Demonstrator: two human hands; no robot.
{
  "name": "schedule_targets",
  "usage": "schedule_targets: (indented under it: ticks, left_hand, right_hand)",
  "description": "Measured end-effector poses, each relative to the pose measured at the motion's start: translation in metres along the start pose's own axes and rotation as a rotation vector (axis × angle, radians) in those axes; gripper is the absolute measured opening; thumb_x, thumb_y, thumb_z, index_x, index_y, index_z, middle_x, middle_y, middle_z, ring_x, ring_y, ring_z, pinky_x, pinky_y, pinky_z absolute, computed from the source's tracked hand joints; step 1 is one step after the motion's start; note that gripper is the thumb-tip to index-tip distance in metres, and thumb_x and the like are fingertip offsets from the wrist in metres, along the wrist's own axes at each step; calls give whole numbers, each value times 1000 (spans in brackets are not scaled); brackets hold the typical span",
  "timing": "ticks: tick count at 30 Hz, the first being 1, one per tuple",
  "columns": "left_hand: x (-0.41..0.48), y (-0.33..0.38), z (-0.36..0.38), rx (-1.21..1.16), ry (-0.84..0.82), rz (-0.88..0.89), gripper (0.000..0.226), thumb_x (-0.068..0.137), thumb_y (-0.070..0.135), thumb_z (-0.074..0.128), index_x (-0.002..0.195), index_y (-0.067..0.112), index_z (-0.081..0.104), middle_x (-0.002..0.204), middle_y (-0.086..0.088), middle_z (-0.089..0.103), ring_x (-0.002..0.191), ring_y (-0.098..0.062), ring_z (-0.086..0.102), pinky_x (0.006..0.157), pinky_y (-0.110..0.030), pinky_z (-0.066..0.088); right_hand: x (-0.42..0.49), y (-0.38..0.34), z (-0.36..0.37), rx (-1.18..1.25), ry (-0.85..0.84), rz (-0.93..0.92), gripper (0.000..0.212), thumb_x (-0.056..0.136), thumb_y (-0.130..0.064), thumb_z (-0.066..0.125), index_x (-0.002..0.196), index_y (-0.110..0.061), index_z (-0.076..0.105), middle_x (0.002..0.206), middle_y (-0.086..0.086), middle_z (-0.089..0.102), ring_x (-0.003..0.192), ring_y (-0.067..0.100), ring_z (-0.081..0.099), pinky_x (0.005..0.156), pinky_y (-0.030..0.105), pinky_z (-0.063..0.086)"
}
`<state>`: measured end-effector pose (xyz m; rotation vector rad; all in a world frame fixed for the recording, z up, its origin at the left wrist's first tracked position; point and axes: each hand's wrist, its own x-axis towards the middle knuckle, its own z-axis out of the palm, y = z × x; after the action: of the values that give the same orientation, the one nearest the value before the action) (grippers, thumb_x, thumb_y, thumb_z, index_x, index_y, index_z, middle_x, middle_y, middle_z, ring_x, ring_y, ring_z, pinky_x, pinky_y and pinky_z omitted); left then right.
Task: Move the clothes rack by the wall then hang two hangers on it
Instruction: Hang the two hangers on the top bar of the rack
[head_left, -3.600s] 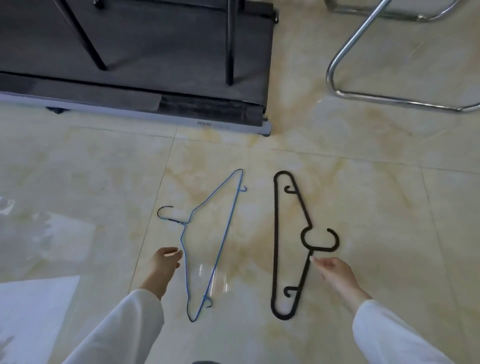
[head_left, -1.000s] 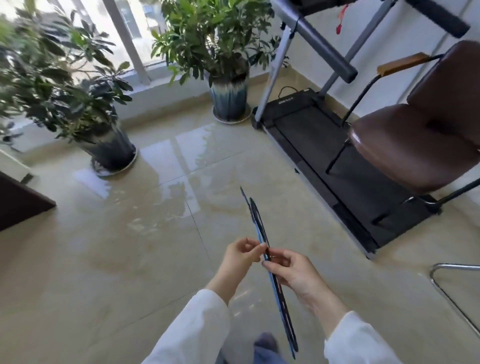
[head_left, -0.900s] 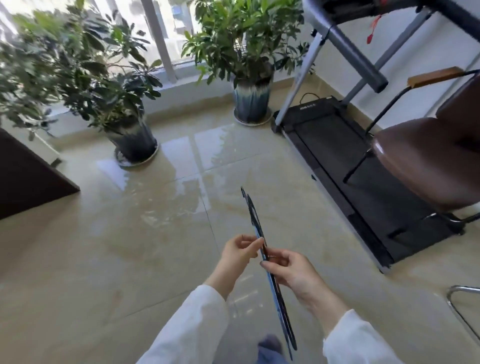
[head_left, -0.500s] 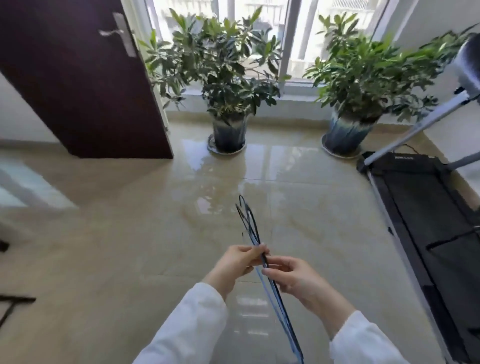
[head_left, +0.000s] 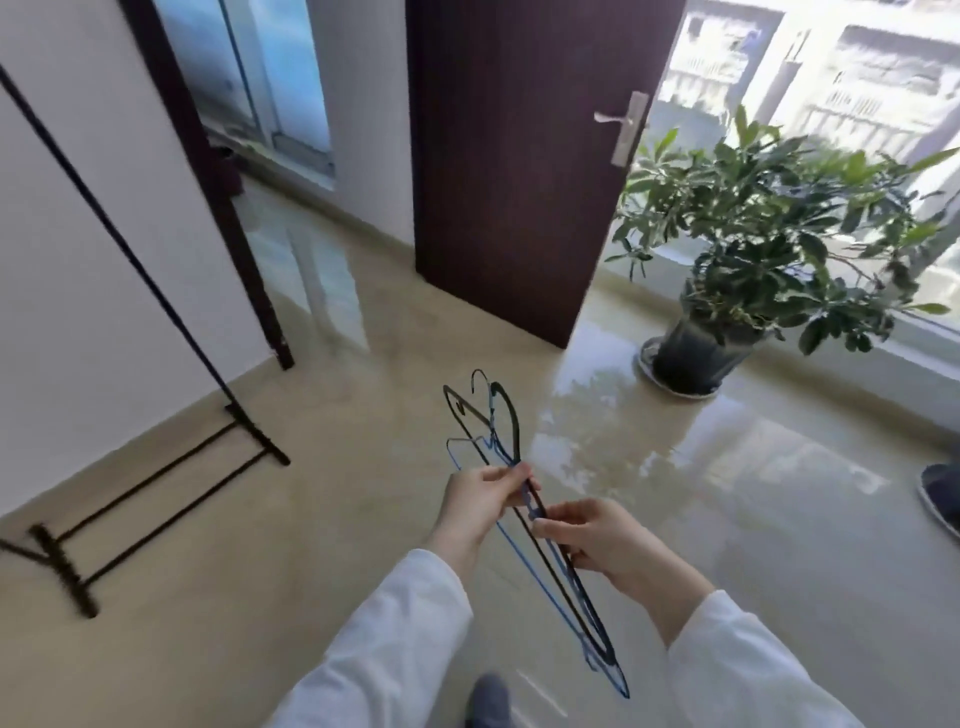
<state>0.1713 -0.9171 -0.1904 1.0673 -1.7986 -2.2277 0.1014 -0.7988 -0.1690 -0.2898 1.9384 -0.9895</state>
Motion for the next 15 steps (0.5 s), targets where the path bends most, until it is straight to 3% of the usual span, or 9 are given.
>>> schedule_targets:
  ticks: [5, 11, 15]
  left_hand:
    - [30, 28, -73, -113, 150, 20, 25, 89, 25, 54, 68, 26, 68, 53, 17, 69, 56, 7, 64, 60, -17, 36]
    - [47, 64, -158, -234, 401, 48, 26, 91, 21, 52, 72, 25, 69, 49, 17, 67, 56, 8, 62, 46, -5, 37]
    - [48, 79, -219, -298, 608, 100, 29, 91, 15, 52, 67, 24, 65, 41, 20, 64, 47, 8, 62, 46, -5, 41]
  right_hand:
    - [56, -71, 36, -105, -142, -92, 20, 82, -16, 64, 98, -4, 67, 55, -6, 48, 50, 6, 40, 45, 13, 34]
    - [110, -162, 91, -282, -340, -198, 18, 84, -16, 60, 99, -9, 68, 55, -4, 40, 46, 6, 34, 41, 12, 29]
    - [131, -217, 144, -387, -448, -275, 14, 87, -16, 56, 96, -15, 66, 60, -9, 55, 49, 6, 37, 48, 14, 30]
